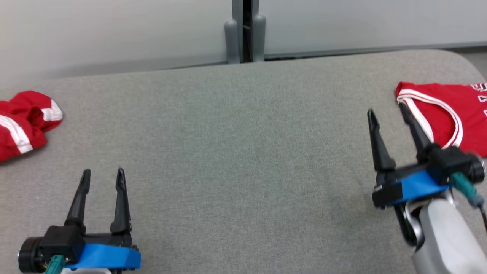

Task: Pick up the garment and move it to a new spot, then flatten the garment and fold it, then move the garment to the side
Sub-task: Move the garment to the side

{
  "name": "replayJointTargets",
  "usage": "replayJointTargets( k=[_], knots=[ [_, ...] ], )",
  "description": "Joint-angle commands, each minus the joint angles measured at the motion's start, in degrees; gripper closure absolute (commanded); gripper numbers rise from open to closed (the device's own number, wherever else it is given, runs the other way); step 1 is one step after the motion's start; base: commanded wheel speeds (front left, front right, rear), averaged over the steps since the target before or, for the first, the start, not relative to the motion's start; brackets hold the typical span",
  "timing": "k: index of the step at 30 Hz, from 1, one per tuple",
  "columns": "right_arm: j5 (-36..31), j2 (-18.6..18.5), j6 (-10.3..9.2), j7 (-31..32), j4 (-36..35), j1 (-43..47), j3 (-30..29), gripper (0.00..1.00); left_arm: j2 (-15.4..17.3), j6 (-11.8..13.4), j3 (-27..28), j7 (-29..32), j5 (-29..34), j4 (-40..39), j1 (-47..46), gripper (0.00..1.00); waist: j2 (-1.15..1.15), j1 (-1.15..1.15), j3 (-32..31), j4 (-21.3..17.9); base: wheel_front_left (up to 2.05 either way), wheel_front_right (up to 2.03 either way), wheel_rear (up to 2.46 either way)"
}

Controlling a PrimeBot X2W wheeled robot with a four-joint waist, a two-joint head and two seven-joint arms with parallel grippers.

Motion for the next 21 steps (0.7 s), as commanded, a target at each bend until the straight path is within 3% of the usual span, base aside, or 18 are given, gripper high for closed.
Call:
replayJointTargets(
  k=[1, 11, 21],
  knots=[
    [0.62, 0.98, -0.04, -0.05, -0.89, 3.19, -0.63, 0.00, 0.07, 0.07, -0.03, -0.13, -0.41, 0.40, 1.34, 0.00, 0.00, 0.01, -2.17, 0.88, 0.00, 0.00, 0.00],
    [1.01, 4.93, -0.04, -0.06, -4.93, 16.37, -3.60, 0.00, -0.05, 0.52, -0.29, -0.14, -1.45, 1.38, 4.97, 0.00, 0.00, 0.01, -6.36, 0.68, 0.00, 0.00, 0.00],
    [0.57, 6.79, -0.04, -0.06, -6.00, 21.33, -5.43, 0.00, -0.05, 0.71, -0.76, -0.13, -2.08, 2.33, 6.33, 0.00, 0.00, 0.01, -7.95, 0.26, 0.00, 0.00, 0.00]
  ],
)
